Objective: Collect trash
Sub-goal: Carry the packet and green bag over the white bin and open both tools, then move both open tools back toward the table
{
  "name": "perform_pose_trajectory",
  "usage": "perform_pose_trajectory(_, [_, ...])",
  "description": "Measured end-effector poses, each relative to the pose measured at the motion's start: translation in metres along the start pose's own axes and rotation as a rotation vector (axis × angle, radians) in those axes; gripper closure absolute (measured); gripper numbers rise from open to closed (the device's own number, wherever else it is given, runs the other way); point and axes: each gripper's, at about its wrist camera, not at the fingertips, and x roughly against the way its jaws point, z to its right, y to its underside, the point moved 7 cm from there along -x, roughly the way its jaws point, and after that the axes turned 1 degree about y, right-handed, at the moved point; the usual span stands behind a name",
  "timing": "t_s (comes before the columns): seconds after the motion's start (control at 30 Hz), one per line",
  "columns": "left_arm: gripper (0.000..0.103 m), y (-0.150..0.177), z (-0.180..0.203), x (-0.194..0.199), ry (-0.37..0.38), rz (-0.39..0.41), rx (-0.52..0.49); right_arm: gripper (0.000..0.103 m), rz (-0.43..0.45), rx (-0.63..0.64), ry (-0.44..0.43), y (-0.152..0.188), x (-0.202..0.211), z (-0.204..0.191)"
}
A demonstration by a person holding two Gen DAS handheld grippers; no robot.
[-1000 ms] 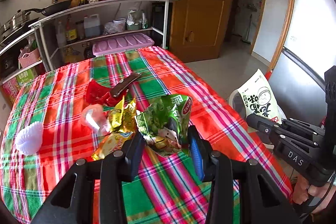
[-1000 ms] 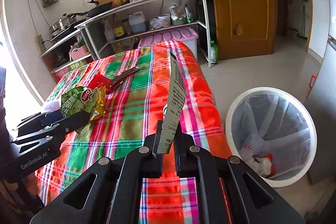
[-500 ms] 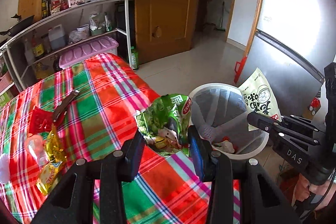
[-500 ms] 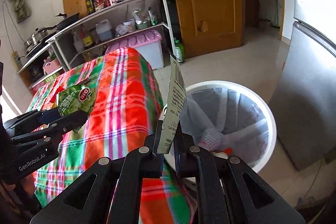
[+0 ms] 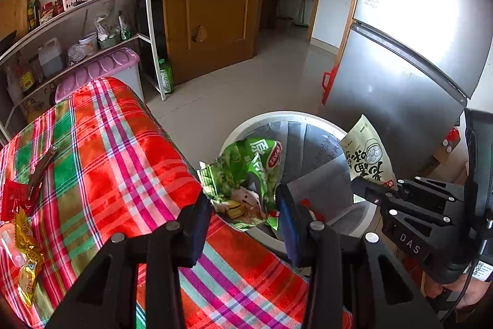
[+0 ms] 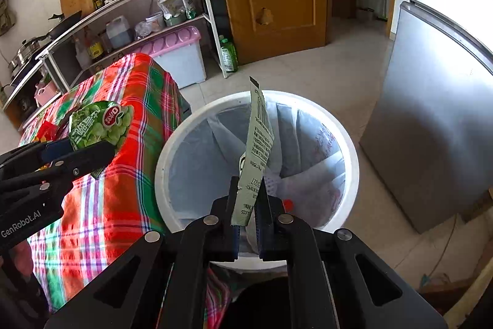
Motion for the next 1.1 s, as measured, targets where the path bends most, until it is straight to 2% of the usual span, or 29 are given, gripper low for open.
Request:
perform_pose_trajectory(0.17, [0.060, 0.000, 0.011, -0.016, 0.021, -0.029, -0.009, 0.095, -0.036, -0.015, 0.017, 0.006, -0.015, 0.010])
perform_pose_trajectory(0.3, [0.059, 0.002, 0.019, -0.024, 0.010, -0.042, -0.022, 0.095, -0.054, -0.020, 0.030, 0.009, -0.023, 0.017])
perform_pose_trajectory(0.43, [0.056, 0.004, 0.018, -0.032, 0.006, -0.061, -0.005, 0.094, -0.074, -0.025, 0.039, 0.010, -0.030, 0.022])
perform_pose_trajectory(0.47, [0.051, 0.004, 0.018, -0.033, 0.006, -0.061, -0.004, 0.093, -0.082, -0.030, 0.035, 0.011, -0.032, 0.023])
perform_pose_trajectory(0.53, [0.046, 0.005, 0.017, -0.034, 0.003, -0.064, 0.002, 0.086, -0.090, -0.038, 0.038, 0.012, -0.034, 0.024])
perform_pose_trajectory(0.6, [0.045, 0.005, 0.018, -0.035, 0.005, -0.068, 0.005, 0.066, -0.089, -0.043, 0.038, 0.013, -0.035, 0.024])
perform_pose_trajectory(0.67, [0.040, 0.005, 0.017, -0.036, 0.003, -0.069, 0.007, 0.059, -0.082, -0.051, 0.030, 0.013, -0.034, 0.024])
perform_pose_trajectory(1.1, [0.035, 0.005, 0.003, -0.016, -0.017, -0.031, 0.026, 0.059, -0.036, -0.065, 0.031, 0.011, -0.018, 0.020])
